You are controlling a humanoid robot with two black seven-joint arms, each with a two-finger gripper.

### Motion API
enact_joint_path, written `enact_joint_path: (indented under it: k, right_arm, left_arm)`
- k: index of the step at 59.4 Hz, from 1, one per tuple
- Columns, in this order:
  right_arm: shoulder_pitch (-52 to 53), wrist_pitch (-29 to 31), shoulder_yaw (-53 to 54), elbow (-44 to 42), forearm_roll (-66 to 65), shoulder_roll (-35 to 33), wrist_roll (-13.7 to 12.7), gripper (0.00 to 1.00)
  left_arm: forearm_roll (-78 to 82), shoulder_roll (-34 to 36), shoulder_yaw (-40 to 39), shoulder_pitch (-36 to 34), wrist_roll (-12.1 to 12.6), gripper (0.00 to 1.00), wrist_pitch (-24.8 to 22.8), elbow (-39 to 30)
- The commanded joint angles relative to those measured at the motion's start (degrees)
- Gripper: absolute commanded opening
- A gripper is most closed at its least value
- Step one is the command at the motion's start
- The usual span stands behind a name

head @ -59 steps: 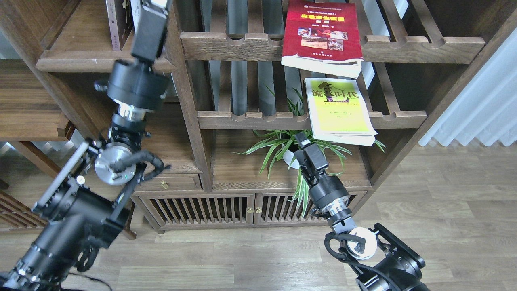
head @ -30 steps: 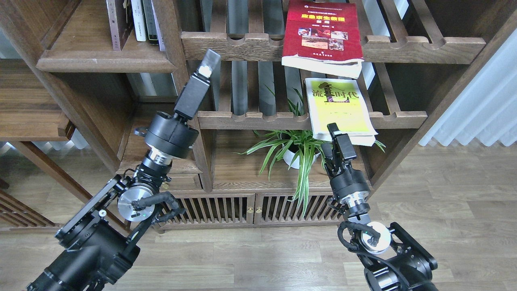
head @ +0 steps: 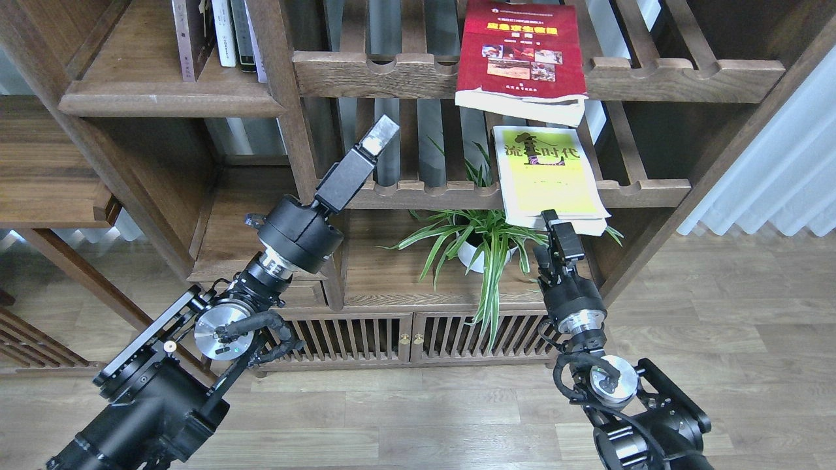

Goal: Organize books on shelf
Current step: 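Move the right gripper to the yellow book's lower edge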

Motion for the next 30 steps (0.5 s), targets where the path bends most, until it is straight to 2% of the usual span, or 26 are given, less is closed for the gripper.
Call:
enact_joint_path:
  k: [1,12,30]
  right_arm:
    - [1.3,-0.2,0.0,-0.8,0.9,0.0,0.0,0.98]
    - [3.7,-0.5,-0.1,-1.0,1.2,0.0,0.0,0.98]
    - [6.4,-4.7,-0.1,-2.1,1.3,0.0,0.0,0.98]
  left_arm:
    - [0.0,0.5,0.3,0.9,0.0,0.88,0.0,0.0]
    - [0.0,1.1,0.2,1.6,0.0,0.88,0.0,0.0]
    - [-0.2,1.8,-0.1,1.7,0.0,0.88,0.0,-0.1]
